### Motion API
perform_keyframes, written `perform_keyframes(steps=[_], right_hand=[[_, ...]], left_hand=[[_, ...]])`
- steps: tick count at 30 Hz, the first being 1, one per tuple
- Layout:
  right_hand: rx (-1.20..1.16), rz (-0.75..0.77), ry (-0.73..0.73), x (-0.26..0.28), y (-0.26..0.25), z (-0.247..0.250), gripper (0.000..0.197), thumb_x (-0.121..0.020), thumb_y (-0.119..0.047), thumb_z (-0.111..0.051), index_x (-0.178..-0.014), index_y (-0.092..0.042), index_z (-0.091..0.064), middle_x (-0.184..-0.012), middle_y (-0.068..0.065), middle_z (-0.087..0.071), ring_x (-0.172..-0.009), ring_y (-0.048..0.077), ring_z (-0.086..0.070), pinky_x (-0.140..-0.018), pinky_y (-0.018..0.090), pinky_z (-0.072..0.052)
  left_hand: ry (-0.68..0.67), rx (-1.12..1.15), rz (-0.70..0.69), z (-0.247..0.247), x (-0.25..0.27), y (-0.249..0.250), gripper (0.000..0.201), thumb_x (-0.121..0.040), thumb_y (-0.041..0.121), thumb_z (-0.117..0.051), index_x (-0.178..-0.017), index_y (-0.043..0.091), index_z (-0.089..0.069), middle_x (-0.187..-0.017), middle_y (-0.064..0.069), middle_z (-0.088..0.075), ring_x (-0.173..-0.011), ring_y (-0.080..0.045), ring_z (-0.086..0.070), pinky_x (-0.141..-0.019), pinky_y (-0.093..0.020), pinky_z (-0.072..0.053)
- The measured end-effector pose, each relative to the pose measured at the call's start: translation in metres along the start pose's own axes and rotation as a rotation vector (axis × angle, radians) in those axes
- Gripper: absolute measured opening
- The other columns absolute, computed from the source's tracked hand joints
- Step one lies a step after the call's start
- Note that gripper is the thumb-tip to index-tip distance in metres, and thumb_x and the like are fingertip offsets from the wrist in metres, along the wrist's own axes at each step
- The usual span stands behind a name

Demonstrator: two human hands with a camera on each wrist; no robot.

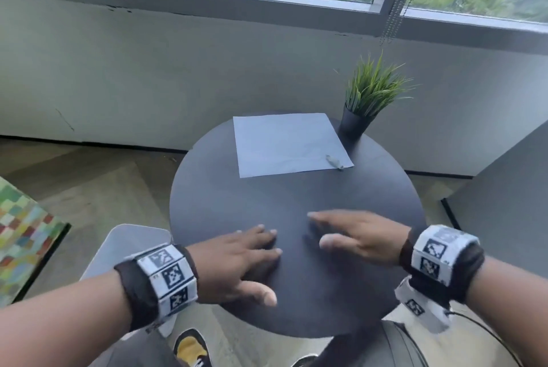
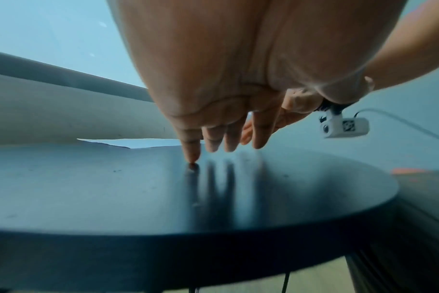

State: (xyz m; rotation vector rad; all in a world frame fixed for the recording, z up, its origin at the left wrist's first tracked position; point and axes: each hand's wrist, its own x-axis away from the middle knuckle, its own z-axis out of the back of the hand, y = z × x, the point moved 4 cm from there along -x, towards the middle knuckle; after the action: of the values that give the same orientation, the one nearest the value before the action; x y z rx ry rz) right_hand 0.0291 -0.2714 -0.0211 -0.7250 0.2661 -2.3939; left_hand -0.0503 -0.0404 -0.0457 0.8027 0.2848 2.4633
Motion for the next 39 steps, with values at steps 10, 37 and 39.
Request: perform_keyframes(steps=[10, 37, 39], right_hand=[[0.201, -0.149, -0.097, -0.021, -0.033, -0.039, 0.093, -0.075, -0.088, -0.020, -0.151, -0.035, -0.014, -0.162, 0.004, -0.005, -0.145, 0.041, -0.009, -0.118, 0.051, -0.015], [0.067, -0.211, 0.090, 0.031, -0.070, -0.097, 0.101, -0.073, -0.087, -0.013, -0.155, -0.029, -0.007, -0.162, -0.011, 0.010, -0.149, 0.021, 0.012, -0.118, 0.052, -0.002], [-0.058, -0.051, 0.103, 0.034, -0.079, -0.087, 0.100, -0.072, -0.084, -0.020, -0.155, -0.028, -0.014, -0.163, -0.010, -0.001, -0.149, 0.010, 0.005, -0.121, 0.035, 0.000]], left_hand=[[0.092, -0.046, 0.257, -0.008, -0.007, -0.014, 0.118, -0.057, 0.094, -0.004, -0.157, 0.032, -0.012, -0.166, -0.001, 0.008, -0.152, -0.018, 0.009, -0.122, -0.048, -0.001], [0.348, 0.157, 0.277, -0.011, 0.009, -0.022, 0.082, -0.085, 0.077, -0.038, -0.153, 0.031, -0.031, -0.165, 0.005, -0.011, -0.152, -0.013, -0.006, -0.123, -0.037, -0.008], [0.348, 0.054, 0.480, -0.018, 0.012, -0.042, 0.090, -0.085, 0.078, -0.037, -0.156, 0.025, -0.019, -0.165, -0.006, 0.000, -0.152, -0.024, 0.001, -0.122, -0.046, -0.008]])
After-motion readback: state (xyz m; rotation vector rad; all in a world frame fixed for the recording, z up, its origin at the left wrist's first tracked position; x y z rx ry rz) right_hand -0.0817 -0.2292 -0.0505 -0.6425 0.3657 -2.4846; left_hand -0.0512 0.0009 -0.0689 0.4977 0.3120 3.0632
